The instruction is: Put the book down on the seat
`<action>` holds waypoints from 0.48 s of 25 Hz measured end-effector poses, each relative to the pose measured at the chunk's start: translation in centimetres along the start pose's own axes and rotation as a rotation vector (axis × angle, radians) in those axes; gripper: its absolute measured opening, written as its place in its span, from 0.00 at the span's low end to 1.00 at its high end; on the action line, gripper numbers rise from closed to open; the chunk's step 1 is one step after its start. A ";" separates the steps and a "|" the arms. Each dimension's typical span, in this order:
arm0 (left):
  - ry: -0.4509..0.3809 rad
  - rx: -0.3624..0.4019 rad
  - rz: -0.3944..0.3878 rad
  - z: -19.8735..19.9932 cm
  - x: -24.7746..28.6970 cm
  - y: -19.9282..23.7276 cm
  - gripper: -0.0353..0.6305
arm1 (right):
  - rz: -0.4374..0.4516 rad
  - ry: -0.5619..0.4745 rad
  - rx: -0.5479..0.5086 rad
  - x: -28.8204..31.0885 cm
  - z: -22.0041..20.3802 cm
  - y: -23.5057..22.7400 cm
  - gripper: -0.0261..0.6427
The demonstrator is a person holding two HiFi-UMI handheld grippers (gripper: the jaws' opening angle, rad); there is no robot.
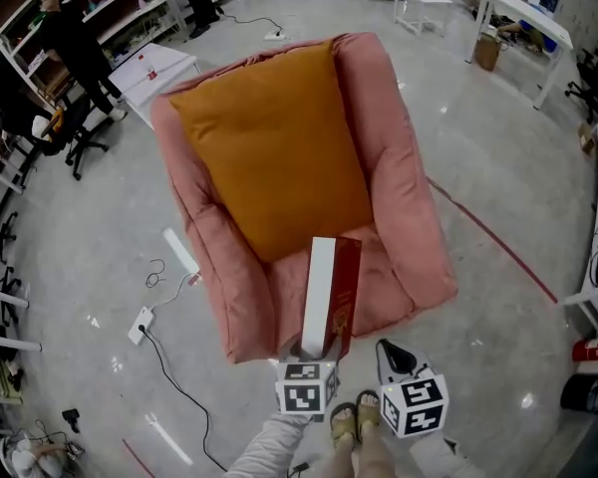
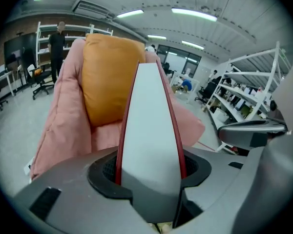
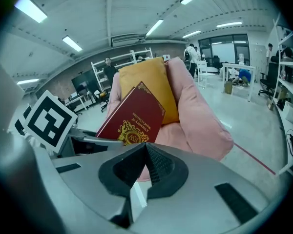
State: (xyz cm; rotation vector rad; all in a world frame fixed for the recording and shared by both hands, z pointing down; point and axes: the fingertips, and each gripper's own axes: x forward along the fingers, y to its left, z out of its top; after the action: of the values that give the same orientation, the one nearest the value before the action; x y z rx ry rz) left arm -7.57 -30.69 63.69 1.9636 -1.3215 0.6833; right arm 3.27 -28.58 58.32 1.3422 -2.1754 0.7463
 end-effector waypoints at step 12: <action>0.072 -0.236 0.012 -1.3 11.5 3.1 0.42 | 0.006 0.071 0.018 8.2 -1.9 -4.8 0.05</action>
State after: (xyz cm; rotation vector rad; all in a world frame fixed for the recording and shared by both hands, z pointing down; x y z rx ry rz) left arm -6.50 -37.28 73.67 1.7288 -1.3074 0.5700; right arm 4.43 -34.43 65.96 1.2988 -2.1226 0.8055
